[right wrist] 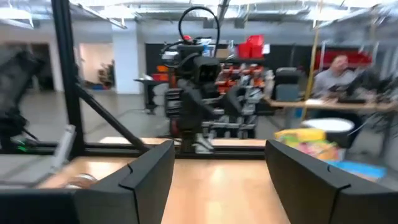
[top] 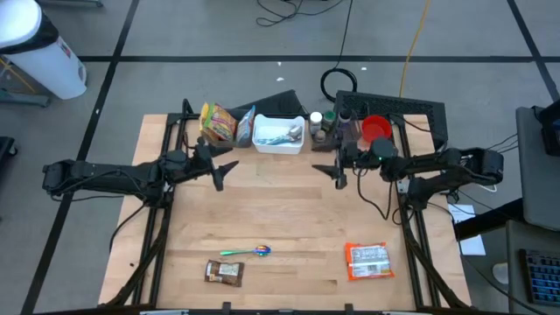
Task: Pick & Place Food Item
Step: Put the blue spoon into the white bin
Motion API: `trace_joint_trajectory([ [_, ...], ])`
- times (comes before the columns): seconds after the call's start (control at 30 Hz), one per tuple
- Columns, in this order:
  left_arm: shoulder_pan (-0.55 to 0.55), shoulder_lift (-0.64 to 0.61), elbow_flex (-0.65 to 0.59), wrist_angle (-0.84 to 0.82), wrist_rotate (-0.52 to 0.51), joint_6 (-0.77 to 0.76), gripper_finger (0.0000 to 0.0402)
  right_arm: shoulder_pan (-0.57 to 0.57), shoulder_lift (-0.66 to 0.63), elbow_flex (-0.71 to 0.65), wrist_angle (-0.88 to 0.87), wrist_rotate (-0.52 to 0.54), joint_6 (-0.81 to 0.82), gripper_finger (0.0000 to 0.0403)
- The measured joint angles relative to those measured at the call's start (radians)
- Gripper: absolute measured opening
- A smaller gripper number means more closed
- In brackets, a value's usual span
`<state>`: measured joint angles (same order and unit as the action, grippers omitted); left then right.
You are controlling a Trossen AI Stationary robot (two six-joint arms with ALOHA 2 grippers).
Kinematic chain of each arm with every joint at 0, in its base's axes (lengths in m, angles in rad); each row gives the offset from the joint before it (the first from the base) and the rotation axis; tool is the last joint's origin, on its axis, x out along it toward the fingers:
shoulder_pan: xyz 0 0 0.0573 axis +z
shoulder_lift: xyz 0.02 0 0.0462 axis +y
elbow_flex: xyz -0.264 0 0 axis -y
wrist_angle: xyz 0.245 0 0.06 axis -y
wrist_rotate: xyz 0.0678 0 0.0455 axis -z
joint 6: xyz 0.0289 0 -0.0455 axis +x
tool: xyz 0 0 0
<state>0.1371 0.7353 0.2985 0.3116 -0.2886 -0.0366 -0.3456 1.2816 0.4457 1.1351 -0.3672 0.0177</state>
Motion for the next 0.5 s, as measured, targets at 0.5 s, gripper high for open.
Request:
trace_joint_trajectory([
  [0.5, -0.033, -0.011, 0.016, 0.051, 0.327, -0.018, 0.0239, 0.091, -0.001, 0.046, 0.055, 0.072, -0.006, 0.0247],
])
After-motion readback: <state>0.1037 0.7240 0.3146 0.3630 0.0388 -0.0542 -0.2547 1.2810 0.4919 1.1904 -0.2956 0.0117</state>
